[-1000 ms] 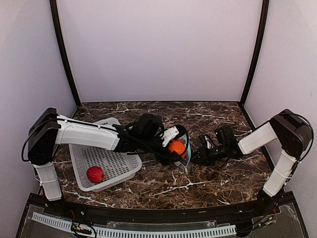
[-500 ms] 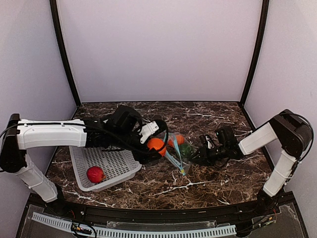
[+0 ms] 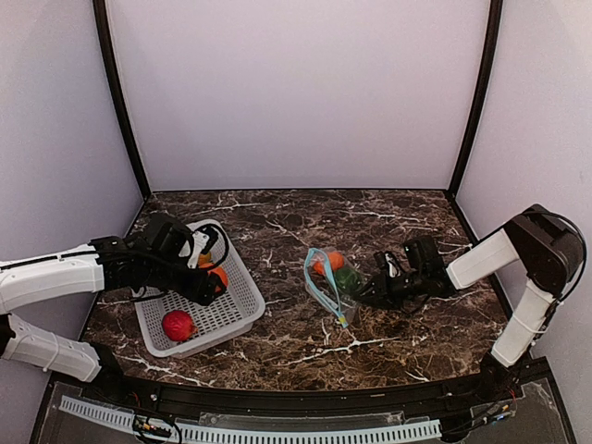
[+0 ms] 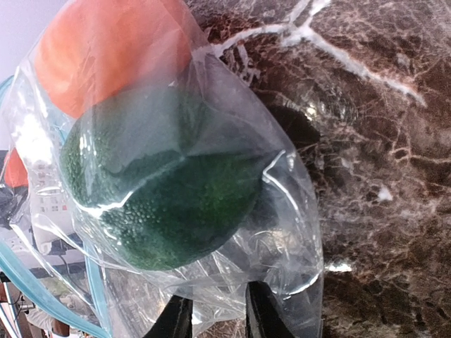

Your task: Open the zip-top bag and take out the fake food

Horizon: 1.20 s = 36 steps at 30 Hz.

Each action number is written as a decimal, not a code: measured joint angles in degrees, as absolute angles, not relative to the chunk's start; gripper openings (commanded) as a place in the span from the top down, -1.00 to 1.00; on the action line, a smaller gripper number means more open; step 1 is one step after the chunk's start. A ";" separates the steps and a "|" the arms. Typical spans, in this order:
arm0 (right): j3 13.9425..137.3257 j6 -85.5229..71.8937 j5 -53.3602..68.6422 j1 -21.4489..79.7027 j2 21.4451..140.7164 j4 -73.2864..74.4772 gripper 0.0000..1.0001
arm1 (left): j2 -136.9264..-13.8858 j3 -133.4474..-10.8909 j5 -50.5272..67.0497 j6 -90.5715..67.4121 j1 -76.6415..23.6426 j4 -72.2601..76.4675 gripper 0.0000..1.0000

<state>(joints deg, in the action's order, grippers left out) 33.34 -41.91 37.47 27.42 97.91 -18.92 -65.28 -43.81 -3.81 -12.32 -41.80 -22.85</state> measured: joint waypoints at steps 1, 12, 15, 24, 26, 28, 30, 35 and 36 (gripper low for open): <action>33.34 -41.91 37.47 27.40 97.86 -18.79 0.51 | -65.69 -43.57 -3.99 -12.82 -41.36 -23.24 -0.62; 33.36 -40.95 37.04 27.38 93.86 -15.81 0.53 | -73.41 -43.33 -5.34 -15.75 -37.98 -23.20 -0.96; 33.41 -40.16 37.06 27.38 92.92 -14.46 0.53 | -73.76 -43.33 -5.13 -15.62 -37.69 -22.72 -0.98; 36.18 -33.39 35.07 27.35 82.54 -6.17 0.32 | -64.84 -43.29 -2.57 -9.21 -40.62 -14.44 -0.98; 37.69 -31.48 33.58 27.24 80.58 -4.32 0.26 | -66.08 -44.97 -2.72 -6.57 -43.77 -12.82 -0.97; 39.33 -29.58 32.23 26.83 79.99 -2.79 0.22 | -68.86 -47.29 -2.37 -4.60 -46.35 -11.44 -0.96; 41.06 -27.64 31.29 25.87 80.79 -1.43 0.19 | -73.06 -50.19 -1.15 -2.26 -48.58 -10.09 -0.95; 44.38 -23.94 29.85 24.27 85.65 0.75 0.11 | -83.29 -56.77 2.04 2.48 -51.46 -7.70 -0.93; 44.97 -23.35 29.80 24.12 86.76 0.95 0.11 | -85.06 -57.89 2.74 3.16 -51.70 -7.33 -0.93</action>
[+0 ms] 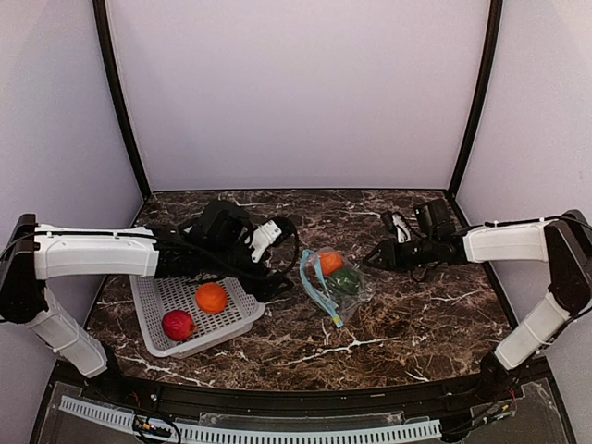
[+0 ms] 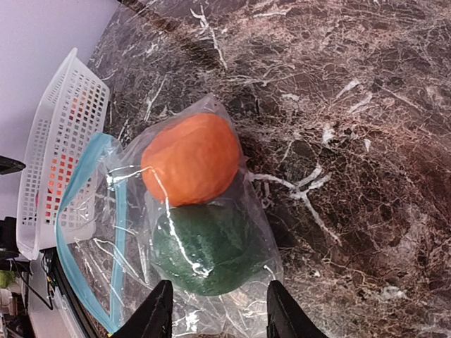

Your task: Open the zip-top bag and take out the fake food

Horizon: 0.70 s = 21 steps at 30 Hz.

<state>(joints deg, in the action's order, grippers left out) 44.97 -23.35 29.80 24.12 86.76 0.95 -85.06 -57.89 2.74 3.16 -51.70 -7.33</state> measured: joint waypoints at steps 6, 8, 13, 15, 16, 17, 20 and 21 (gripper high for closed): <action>49.10 -20.53 30.00 23.70 93.51 1.69 0.23 | -93.58 -63.07 5.52 6.22 -52.29 -5.96 -0.85; 49.65 -20.03 30.28 23.46 95.04 1.52 0.28 | -95.59 -63.83 6.24 6.70 -52.29 -4.95 -0.80; 50.33 -19.51 32.27 23.09 98.59 0.14 0.30 | -100.01 -64.82 8.49 6.83 -52.34 -1.65 -0.77; 50.35 -19.53 33.87 23.05 99.68 -0.73 0.27 | -101.91 -65.58 9.21 6.81 -52.40 -0.75 -0.76; 50.35 -19.53 34.83 22.96 100.25 -1.28 0.24 | -103.02 -66.17 9.52 6.81 -52.40 -0.45 -0.76; 50.35 -19.55 35.66 22.96 100.71 -1.74 0.22 | -104.05 -66.81 9.72 6.81 -52.40 -0.19 -0.77; 50.35 -19.66 37.89 22.87 101.60 -2.59 0.17 | -106.24 -68.16 10.11 6.81 -52.40 0.27 -0.77; 50.35 -19.66 38.54 22.87 101.78 -2.94 0.16 | -106.76 -68.49 10.11 6.81 -52.40 0.36 -0.78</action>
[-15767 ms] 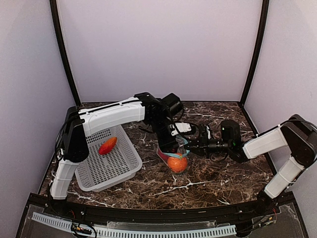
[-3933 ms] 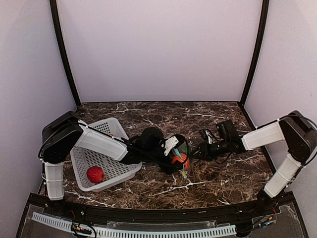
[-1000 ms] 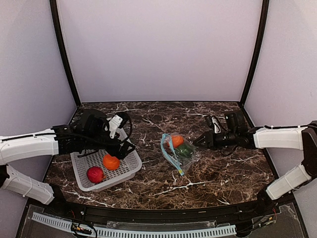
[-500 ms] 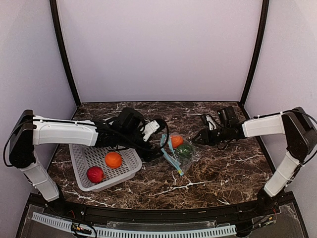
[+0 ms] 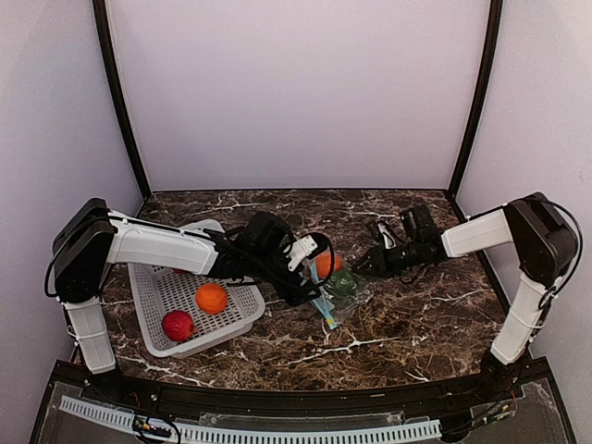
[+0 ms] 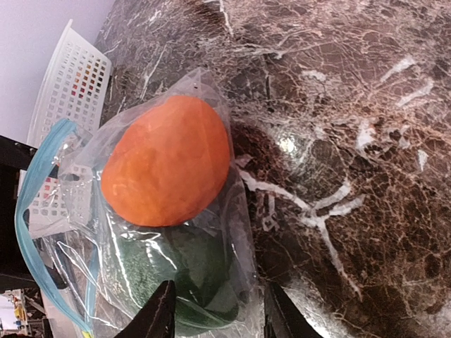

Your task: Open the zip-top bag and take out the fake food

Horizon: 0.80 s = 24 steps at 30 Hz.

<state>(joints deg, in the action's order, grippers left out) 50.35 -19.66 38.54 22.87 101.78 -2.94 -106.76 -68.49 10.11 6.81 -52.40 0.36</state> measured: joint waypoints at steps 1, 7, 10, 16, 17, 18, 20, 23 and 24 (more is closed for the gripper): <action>50.35 -19.68 39.18 22.87 101.93 -3.33 0.16 | -107.22 -68.75 10.09 6.83 -52.40 0.40 -0.78; 50.59 -19.79 41.15 22.87 104.20 -5.08 0.51 | -108.62 -69.87 10.02 6.90 -52.40 0.38 -0.78; 50.70 -20.08 42.09 22.87 105.60 -5.63 0.78 | -109.21 -70.26 9.98 6.92 -52.40 0.56 -0.78; 50.70 -20.05 42.46 22.87 105.95 -6.07 1.00 | -110.63 -70.26 9.89 7.46 -52.40 1.17 -0.83; 50.70 -19.99 42.46 22.87 105.95 -6.07 1.00 | -110.93 -70.32 9.89 7.66 -52.40 1.26 -0.85; 50.70 -19.97 42.44 22.87 105.95 -6.07 1.00 | -111.22 -70.37 9.87 7.97 -52.40 1.32 -0.86; 50.70 -19.97 42.48 22.87 105.95 -6.07 1.00 | -111.70 -70.37 9.87 8.49 -52.40 1.56 -0.89; 50.70 -19.94 42.50 22.87 105.95 -6.07 1.00 | -112.07 -70.37 9.98 9.54 -52.40 1.69 -0.91; 50.68 -19.94 42.54 22.87 105.95 -6.07 1.00 | -112.12 -70.37 10.13 10.04 -52.40 1.83 -0.92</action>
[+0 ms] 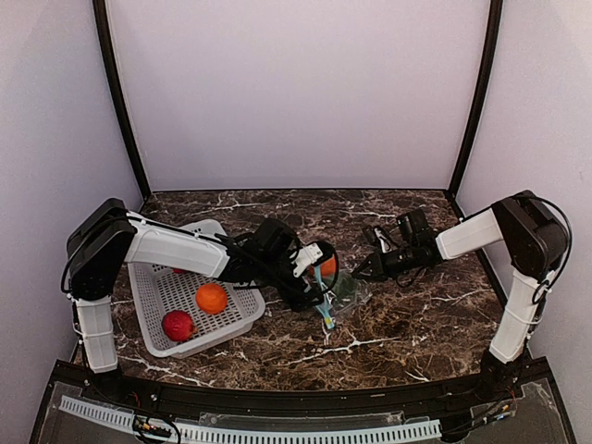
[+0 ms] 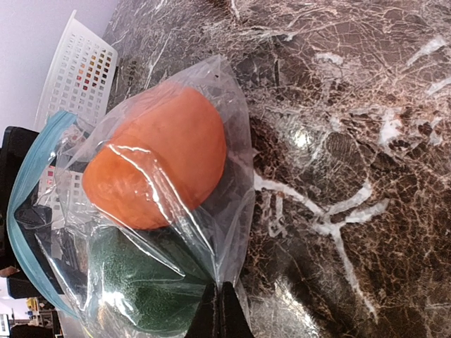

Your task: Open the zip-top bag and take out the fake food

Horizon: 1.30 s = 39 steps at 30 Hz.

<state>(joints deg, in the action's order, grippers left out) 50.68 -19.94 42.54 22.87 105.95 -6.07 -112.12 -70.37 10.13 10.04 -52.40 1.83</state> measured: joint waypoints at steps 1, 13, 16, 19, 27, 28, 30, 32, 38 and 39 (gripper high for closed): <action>50.68 -19.94 42.59 22.87 105.95 -6.07 1.00 | -112.12 -70.37 10.31 10.41 -52.40 2.11 -0.92; 49.74 -20.14 43.44 22.87 105.75 -6.50 1.00 | -114.41 -71.26 14.83 14.90 -53.06 9.37 -0.88; 48.66 -20.47 43.77 22.98 105.36 -6.92 1.00 | -116.62 -72.75 15.73 15.51 -53.06 9.43 -0.87; 47.55 -21.19 43.97 23.40 104.66 -7.60 1.00 | -117.95 -73.82 16.08 16.12 -53.21 9.34 -0.86; 46.85 -22.37 43.94 26.96 104.51 -8.95 1.00 | -120.40 -76.09 16.10 17.61 -53.69 9.32 -0.87; 46.85 -22.48 43.94 27.29 104.53 -9.04 1.00 | -120.68 -76.18 16.10 17.69 -53.71 9.23 -0.85; 46.83 -22.85 43.90 27.77 104.53 -9.10 1.00 | -121.32 -76.77 16.10 17.91 -53.74 8.73 -0.79; 46.78 -23.05 43.90 27.83 104.53 -9.13 1.00 | -121.73 -77.17 16.08 18.11 -53.74 8.19 -0.69; 45.60 -23.92 43.68 26.98 104.53 -10.02 1.00 | -121.93 -78.13 15.42 18.74 -53.80 6.33 -0.48; 45.19 -24.16 43.68 26.68 104.53 -10.28 1.00 | -121.82 -77.95 15.22 18.70 -53.87 6.42 -0.44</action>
<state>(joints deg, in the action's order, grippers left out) 45.19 -24.16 43.68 26.68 104.53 -10.28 -121.82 -77.95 15.22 18.70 -53.87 6.42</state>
